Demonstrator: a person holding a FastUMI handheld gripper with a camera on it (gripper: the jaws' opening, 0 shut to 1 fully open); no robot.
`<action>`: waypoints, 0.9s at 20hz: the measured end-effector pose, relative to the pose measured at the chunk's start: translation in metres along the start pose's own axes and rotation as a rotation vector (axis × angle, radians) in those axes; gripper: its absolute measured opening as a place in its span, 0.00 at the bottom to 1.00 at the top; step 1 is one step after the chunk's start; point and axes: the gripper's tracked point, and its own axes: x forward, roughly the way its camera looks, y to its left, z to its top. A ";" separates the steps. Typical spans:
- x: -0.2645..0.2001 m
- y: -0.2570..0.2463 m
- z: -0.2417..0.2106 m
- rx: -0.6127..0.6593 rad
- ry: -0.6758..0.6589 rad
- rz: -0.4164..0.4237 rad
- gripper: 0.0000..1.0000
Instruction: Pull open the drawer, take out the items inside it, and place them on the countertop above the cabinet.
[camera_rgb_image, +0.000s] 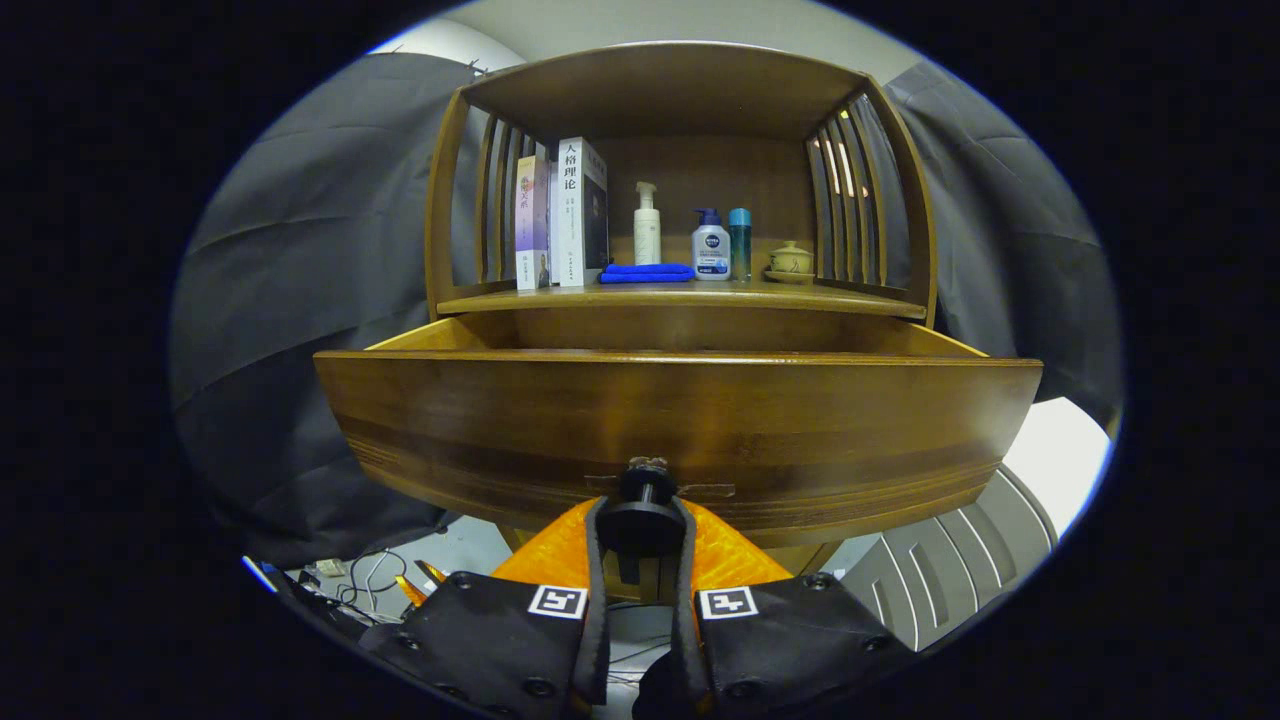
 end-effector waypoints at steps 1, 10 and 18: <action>-0.003 0.000 -0.001 -0.003 0.001 0.000 0.27; -0.021 0.003 -0.011 -0.031 0.004 0.018 0.27; -0.029 0.005 -0.016 -0.045 0.014 0.031 0.27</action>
